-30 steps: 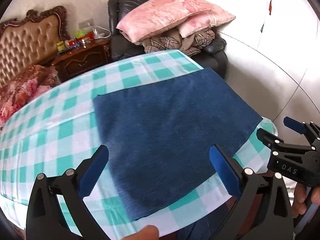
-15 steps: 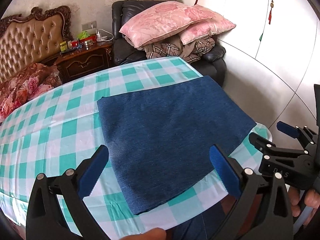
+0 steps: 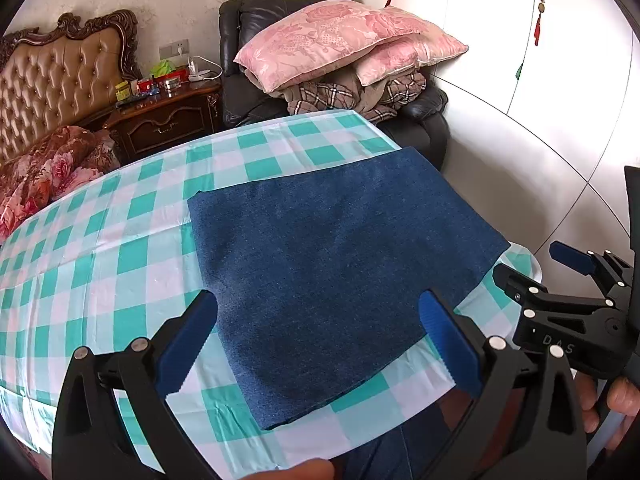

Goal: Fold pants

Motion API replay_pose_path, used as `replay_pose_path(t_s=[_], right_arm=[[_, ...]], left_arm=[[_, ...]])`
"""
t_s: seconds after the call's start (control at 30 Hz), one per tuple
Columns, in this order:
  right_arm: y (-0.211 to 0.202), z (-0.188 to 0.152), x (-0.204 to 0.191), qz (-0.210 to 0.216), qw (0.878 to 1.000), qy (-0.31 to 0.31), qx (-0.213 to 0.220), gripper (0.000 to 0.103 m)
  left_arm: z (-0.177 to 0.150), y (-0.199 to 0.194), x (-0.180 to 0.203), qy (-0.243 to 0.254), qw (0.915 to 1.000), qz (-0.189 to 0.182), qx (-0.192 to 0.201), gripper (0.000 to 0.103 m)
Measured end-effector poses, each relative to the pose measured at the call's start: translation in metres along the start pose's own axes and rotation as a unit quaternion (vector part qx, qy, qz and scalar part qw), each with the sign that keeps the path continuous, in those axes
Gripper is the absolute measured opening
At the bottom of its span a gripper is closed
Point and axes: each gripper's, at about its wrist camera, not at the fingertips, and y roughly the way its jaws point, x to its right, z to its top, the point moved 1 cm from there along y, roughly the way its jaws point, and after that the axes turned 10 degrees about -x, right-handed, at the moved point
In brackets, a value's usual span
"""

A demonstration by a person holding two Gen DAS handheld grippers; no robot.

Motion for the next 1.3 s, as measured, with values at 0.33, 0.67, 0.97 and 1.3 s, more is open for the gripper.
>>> replay_pose_path(t_s=[0.33, 0.67, 0.97, 1.3], right_arm=[[0.0038, -0.0023, -0.0005, 0.000, 1.000, 0.000, -0.002, 0.085], [0.0074, -0.0030, 0.0016, 0.003, 1.000, 0.000, -0.005, 0.085], [0.0082, -0.0032, 0.0017, 0.003, 1.000, -0.001, -0.005, 0.085], [0.0087, -0.0024, 0.0024, 0.003, 1.000, 0.000, -0.006, 0.085]], left_arm=[[-0.0010, 0.0027, 0.0001, 0.001, 1.0000, -0.002, -0.003, 0.101], [-0.0003, 0.0033, 0.0007, 0.000, 1.0000, -0.002, -0.004, 0.101], [-0.0010, 0.0039, 0.0017, 0.000, 1.0000, -0.002, -0.004, 0.101], [-0.0004, 0.0038, 0.0020, 0.000, 1.0000, -0.002, -0.004, 0.101]])
